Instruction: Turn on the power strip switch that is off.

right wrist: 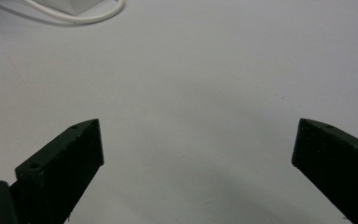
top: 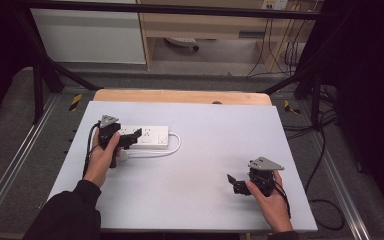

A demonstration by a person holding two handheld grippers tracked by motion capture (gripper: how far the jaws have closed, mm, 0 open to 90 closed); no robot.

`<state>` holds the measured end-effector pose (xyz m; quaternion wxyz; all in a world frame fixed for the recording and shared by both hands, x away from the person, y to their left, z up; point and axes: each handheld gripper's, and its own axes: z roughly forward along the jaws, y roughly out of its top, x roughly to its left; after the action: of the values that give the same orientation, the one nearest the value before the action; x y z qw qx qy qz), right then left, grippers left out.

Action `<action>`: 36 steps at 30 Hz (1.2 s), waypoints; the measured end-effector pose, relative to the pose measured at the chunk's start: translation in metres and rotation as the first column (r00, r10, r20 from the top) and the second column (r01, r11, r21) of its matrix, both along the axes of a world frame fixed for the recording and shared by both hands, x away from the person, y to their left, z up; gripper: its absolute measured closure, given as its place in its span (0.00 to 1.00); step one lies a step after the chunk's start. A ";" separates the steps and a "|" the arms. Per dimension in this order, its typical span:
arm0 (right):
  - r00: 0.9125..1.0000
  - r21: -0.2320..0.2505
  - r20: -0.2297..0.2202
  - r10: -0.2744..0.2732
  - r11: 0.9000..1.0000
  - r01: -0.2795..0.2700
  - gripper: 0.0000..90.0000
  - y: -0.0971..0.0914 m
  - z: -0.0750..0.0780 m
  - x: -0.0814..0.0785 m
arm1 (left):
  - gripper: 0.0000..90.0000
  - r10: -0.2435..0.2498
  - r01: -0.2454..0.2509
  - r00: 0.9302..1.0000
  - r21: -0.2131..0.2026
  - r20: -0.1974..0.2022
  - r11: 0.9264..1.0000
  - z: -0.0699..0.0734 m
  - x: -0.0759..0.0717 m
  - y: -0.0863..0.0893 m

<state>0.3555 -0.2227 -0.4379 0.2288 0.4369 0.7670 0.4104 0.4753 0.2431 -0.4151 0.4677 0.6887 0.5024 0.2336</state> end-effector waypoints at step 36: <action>1.000 -0.006 0.006 -0.009 1.000 0.009 0.03 0.001 0.001 -0.001 | 0.08 -0.036 0.036 0.999 -0.004 -0.034 0.999 0.025 -0.040 0.040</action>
<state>0.3546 -0.2219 -0.4371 0.2343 0.4386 0.7655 0.4083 0.4350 0.2836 -0.3900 0.4641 0.7008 0.4983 0.2126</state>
